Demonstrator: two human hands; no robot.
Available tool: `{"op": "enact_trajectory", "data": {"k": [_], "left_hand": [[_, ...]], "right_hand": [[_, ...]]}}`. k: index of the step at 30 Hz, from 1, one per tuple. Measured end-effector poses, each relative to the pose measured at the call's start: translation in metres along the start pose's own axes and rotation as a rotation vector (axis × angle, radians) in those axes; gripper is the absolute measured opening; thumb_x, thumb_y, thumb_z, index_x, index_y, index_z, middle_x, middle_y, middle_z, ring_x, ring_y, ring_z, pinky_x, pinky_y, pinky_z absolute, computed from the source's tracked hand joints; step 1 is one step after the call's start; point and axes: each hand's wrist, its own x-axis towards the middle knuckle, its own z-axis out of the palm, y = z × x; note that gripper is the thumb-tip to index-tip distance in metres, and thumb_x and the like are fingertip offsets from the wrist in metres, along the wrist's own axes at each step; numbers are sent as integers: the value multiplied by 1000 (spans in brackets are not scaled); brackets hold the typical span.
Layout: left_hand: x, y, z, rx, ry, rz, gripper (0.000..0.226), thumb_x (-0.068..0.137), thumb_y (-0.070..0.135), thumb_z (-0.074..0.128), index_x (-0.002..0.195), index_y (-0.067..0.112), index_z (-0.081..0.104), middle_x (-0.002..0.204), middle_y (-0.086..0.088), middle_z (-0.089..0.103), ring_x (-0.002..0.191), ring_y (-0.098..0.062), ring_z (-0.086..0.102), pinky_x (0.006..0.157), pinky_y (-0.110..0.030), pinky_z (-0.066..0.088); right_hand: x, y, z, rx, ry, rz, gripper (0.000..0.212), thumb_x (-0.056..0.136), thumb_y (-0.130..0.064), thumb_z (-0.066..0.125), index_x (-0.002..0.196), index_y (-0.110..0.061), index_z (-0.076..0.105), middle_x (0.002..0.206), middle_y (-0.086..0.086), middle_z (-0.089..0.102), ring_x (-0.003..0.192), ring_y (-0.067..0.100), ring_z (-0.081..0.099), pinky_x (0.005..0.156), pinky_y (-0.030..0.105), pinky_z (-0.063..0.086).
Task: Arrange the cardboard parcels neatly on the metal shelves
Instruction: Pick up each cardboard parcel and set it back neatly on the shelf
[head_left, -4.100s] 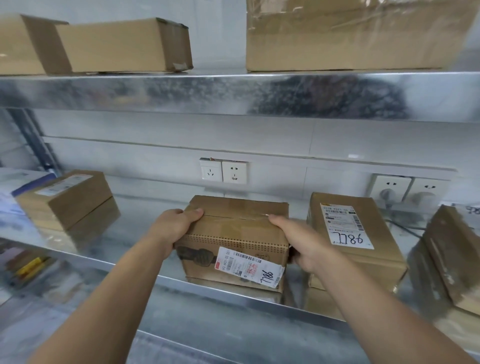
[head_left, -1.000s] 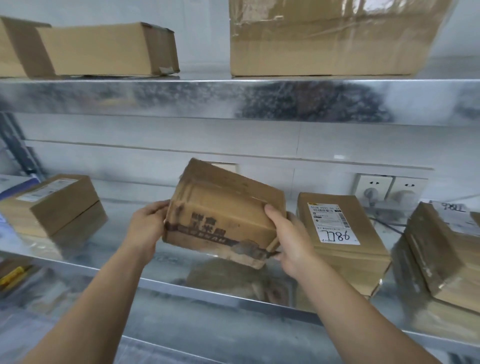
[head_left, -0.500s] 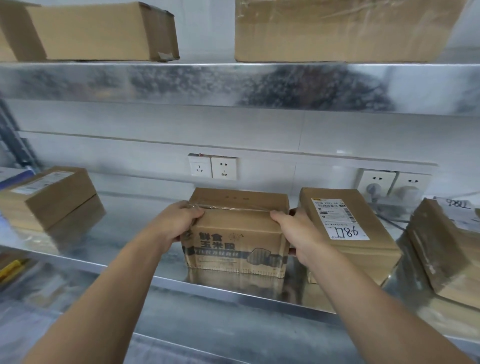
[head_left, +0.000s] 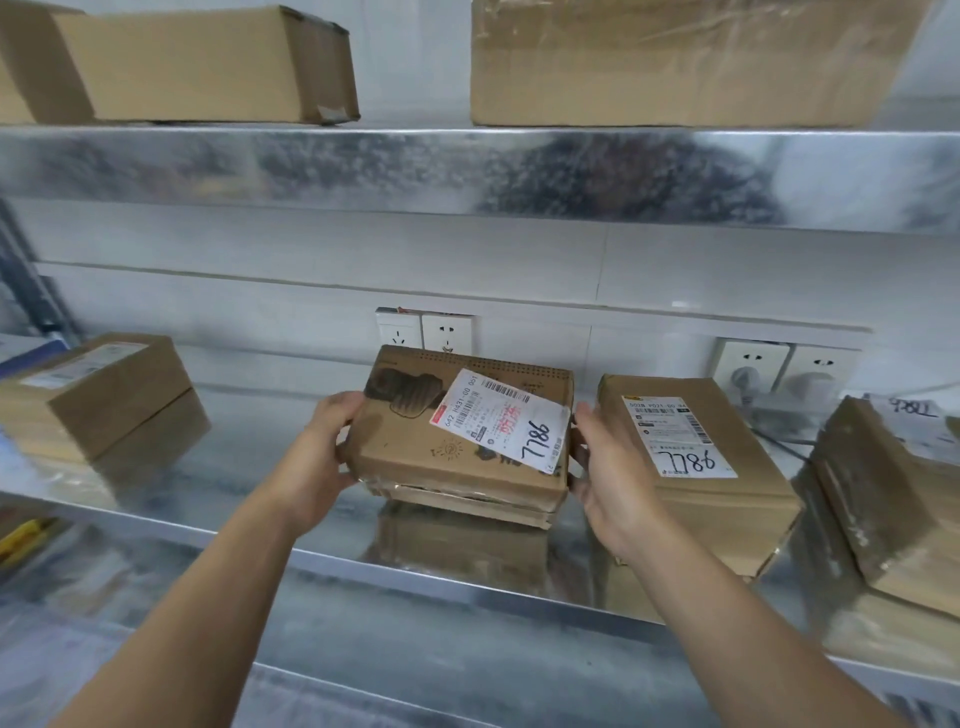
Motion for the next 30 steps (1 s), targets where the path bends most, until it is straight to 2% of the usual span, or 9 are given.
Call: {"op": "enact_trajectory", "data": {"k": [2,5,10,14,17,21,23,26,30], "left_hand": [[1,-8,4,15,13,10,20,102,39,53,117,25,58,100,8,65,85,-10,58,70,-30,45],[3,-16,9,54,39,19,10,105,29,50,111,28,58,101,4,67,84,-9,61,68,-30,45],[5,-21,3,125,117,-34,10,102,27,55,112,28,55,112,-4,61,89,-19,58,74,-39,46],[-3,-22,-5,225,126,-77,57,103,36,54,152,40,25,126,-4,57,108,-26,61,81,-47,55],[-2,-14,-14,285,131,-124,66,104,48,49,157,52,11,134,-10,54,101,-32,66,80,-46,58],[6,-5,-17,357,107,-177,42,104,46,48,145,45,40,138,0,52,101,-30,66,81,-43,55],[13,-4,-20,390,129,-123,27,99,39,58,124,31,54,127,0,57,106,-25,60,91,-45,50],[16,-3,-21,367,126,-54,32,82,34,74,97,14,55,100,-7,58,96,-22,54,86,-40,45],[7,-5,-15,378,18,-48,38,65,43,76,93,19,65,83,-3,67,81,-22,62,82,-40,49]], "right_hand": [[1,8,1,-76,3,-19,14,107,-29,52,118,-20,55,111,6,75,110,18,67,99,38,50],[7,20,0,-167,21,-55,16,106,-28,56,120,-21,56,122,5,72,112,16,67,95,32,49],[15,21,1,-305,2,-97,40,98,-45,59,136,-32,57,129,-14,66,123,11,58,111,36,42],[34,9,11,-587,-31,-111,37,109,-35,44,144,-42,52,142,-5,55,113,14,59,97,30,46],[45,2,23,-615,20,-47,41,107,-41,45,148,-44,46,143,1,47,105,19,60,77,33,59],[52,12,28,-518,119,-36,56,93,-53,63,140,-27,49,141,8,49,119,30,58,99,48,55],[48,18,29,-477,225,-60,50,86,-50,70,121,-20,52,131,11,52,106,33,61,99,45,53],[42,20,28,-452,322,-87,34,94,-39,70,109,-14,51,120,12,59,101,32,63,90,37,51],[37,15,36,-494,94,-45,33,105,-40,51,133,-22,56,124,1,63,112,22,57,95,32,42]]}}
